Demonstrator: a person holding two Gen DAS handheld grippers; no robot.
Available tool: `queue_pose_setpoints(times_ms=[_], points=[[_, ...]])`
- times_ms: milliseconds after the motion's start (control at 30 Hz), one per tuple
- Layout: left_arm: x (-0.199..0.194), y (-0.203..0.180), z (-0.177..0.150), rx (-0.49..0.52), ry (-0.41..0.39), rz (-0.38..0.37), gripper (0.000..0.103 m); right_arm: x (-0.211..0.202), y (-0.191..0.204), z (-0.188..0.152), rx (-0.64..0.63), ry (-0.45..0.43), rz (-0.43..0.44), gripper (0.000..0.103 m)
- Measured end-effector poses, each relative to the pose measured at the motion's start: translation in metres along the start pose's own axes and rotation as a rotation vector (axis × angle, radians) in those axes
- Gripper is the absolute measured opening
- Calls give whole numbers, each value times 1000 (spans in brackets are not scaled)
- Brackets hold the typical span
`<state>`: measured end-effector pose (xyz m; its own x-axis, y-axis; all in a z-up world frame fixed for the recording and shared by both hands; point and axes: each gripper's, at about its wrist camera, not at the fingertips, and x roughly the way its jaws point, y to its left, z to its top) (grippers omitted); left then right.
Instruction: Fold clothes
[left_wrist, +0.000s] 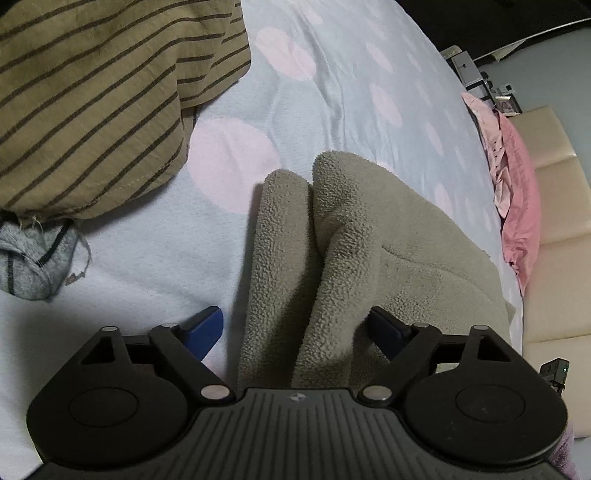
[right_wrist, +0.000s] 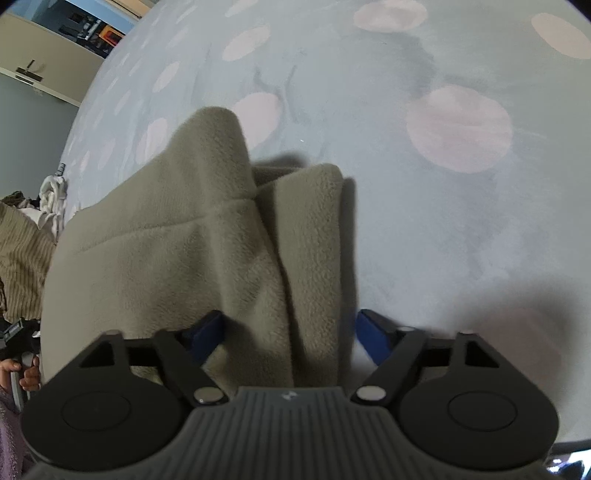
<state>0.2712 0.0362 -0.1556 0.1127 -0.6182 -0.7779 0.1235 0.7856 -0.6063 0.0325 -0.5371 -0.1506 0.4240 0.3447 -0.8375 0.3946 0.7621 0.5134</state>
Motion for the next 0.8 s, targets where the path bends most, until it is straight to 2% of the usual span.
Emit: queue_pose_setpoints(times_ms=[33, 67, 133, 267, 400, 567, 667, 800], points=[[0, -1, 0, -2, 3, -8, 71, 1, 2, 0, 4, 0, 14, 59], [0, -1, 0, -3, 7, -16, 61, 1, 5, 1, -2, 0, 12, 53], [0, -3, 0, 2, 12, -22, 56, 0, 12, 1, -37, -4, 2, 46], [-5, -15, -2, 47, -6, -8, 38, -7, 22, 2, -76, -25, -29, 30], [-13, -30, -9, 119, -38, 34, 25, -16, 28, 3, -98, -50, -57, 25], [-20, -35, -13, 149, -47, 50, 22, -25, 31, 0, -114, -70, -81, 24], [-21, -33, -11, 117, -37, 56, 28, -28, 29, -2, -113, -60, -87, 25], [-27, -29, -8, 79, -25, 56, 42, -27, 32, -1, -120, -53, -101, 29]])
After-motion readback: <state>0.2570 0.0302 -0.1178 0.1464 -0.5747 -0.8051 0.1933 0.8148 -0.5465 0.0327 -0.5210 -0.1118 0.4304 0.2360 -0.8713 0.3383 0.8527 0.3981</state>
